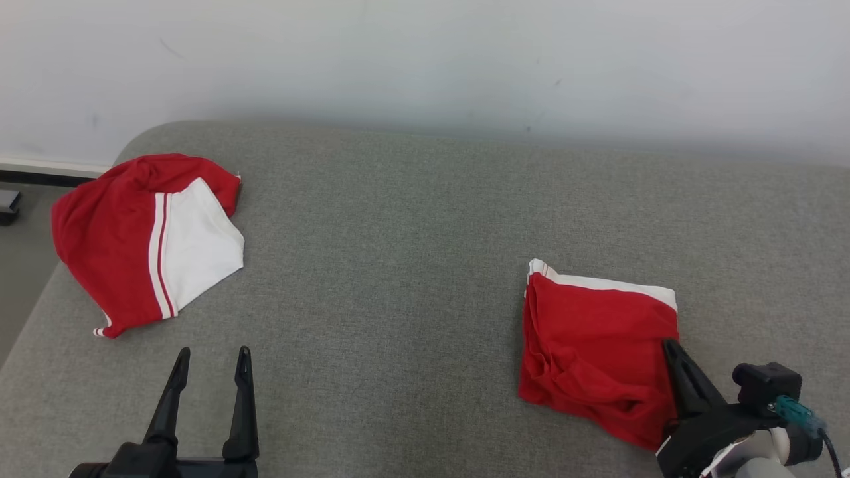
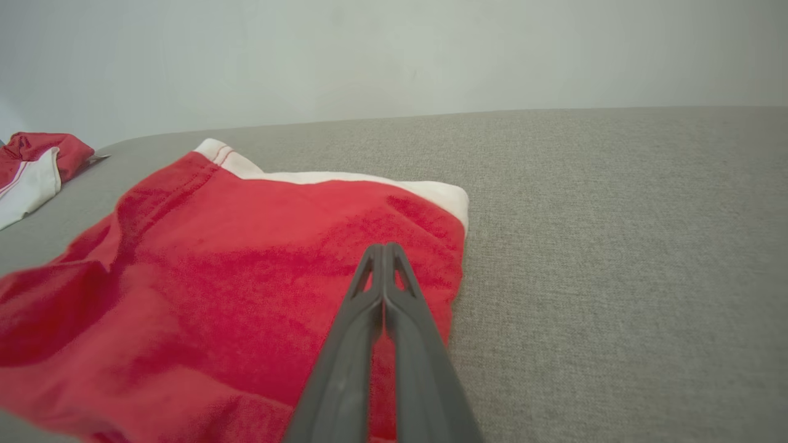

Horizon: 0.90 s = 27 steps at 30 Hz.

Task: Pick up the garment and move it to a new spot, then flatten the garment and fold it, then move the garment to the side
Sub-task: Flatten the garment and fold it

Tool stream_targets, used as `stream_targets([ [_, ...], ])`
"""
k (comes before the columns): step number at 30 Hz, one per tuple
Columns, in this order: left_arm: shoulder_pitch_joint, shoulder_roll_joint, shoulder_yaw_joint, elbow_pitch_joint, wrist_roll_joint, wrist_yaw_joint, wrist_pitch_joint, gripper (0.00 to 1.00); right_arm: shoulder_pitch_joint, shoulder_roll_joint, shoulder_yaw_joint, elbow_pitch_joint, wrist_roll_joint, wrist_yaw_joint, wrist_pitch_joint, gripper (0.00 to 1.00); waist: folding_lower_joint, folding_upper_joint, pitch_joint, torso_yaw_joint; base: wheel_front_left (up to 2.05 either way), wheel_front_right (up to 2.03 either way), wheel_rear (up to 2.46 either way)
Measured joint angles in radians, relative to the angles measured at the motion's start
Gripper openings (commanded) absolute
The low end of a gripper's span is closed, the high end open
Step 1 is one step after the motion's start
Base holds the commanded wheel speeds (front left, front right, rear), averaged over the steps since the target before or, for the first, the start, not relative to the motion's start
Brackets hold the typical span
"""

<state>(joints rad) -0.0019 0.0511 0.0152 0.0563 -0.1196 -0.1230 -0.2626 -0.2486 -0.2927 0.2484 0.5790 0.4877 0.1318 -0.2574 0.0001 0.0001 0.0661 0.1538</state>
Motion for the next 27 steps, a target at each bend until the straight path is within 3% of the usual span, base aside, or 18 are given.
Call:
stream_targets([
  [5, -0.004, 0.000, 0.001, 0.001, 0.003, 0.000, 0.000, 1.00, -0.032, 0.012, 0.036, 0.030, -0.026, 0.000, -0.004, 0.00, 0.0000, 0.0000, 0.011, 0.015, 0.00, 0.00, 0.00],
  [20, -0.041, 0.000, -0.026, 0.017, 0.003, -0.001, 0.000, 1.00, -0.080, 0.163, 0.174, 0.043, -0.114, 0.000, -0.005, 0.00, -0.0001, 0.0000, 0.042, 0.068, 0.00, 0.00, 0.00],
  [27, -0.044, 0.000, -0.030, 0.024, 0.002, -0.002, 0.000, 1.00, -0.087, 0.198, 0.200, 0.039, -0.117, 0.000, -0.006, 0.00, -0.0001, 0.0000, 0.039, 0.080, 0.00, 0.00, 0.00],
])
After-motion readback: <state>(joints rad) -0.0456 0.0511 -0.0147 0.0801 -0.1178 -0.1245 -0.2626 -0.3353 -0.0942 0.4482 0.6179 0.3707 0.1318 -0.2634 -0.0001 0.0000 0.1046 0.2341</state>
